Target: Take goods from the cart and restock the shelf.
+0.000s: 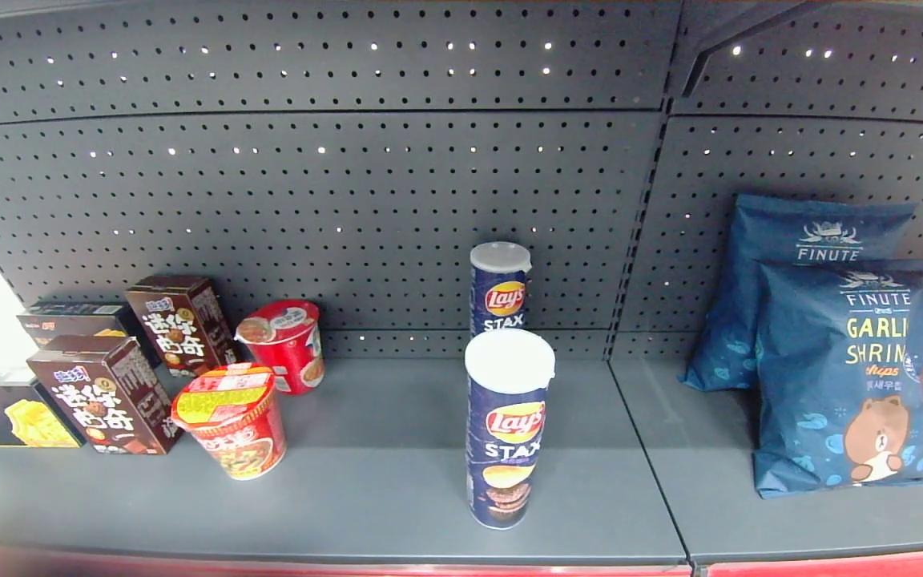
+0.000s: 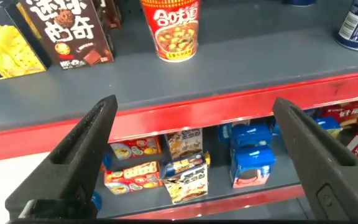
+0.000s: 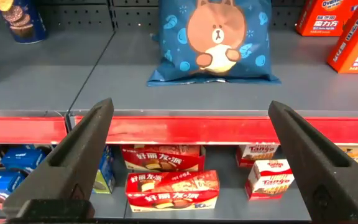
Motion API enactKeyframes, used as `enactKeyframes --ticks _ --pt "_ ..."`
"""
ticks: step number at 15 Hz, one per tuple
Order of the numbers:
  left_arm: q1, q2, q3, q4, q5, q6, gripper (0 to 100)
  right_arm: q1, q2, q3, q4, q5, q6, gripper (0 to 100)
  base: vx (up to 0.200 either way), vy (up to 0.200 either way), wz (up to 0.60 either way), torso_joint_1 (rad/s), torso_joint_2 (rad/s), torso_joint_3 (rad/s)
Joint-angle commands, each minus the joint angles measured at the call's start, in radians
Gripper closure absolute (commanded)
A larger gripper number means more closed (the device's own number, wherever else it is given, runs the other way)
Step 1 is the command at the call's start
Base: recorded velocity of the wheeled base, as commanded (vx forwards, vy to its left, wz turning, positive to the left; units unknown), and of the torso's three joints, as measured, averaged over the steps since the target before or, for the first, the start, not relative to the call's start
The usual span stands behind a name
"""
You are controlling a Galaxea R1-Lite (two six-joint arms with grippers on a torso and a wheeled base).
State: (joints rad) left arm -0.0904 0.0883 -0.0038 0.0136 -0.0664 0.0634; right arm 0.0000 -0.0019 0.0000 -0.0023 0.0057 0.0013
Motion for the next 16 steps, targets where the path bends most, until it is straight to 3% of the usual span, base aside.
enactKeyframes --ticks 1,6,8,16 --pt "-0.003 0.007 -0.004 0.003 -0.027 -0.002 0 0.000 0.002 0.000 -0.001 0.000 0.000 0 0.000 0.000 0.00 0.000 0.00 0.000" --pt "-0.002 0.005 -0.002 0.003 -0.039 -0.019 0 0.000 0.002 0.000 -0.001 0.000 -0.001 0 0.000 0.000 0.00 0.000 0.00 0.000" --pt "0.089 -0.059 -0.004 0.009 -0.066 -0.011 0 0.000 0.002 0.000 -0.001 0.000 0.000 0 0.000 0.000 0.00 0.000 0.00 0.000" --pt "0.089 -0.087 0.002 -0.004 -0.067 -0.001 0 0.000 0.002 0.000 -0.001 0.000 0.000 0 0.000 0.000 0.00 0.000 0.00 0.000"
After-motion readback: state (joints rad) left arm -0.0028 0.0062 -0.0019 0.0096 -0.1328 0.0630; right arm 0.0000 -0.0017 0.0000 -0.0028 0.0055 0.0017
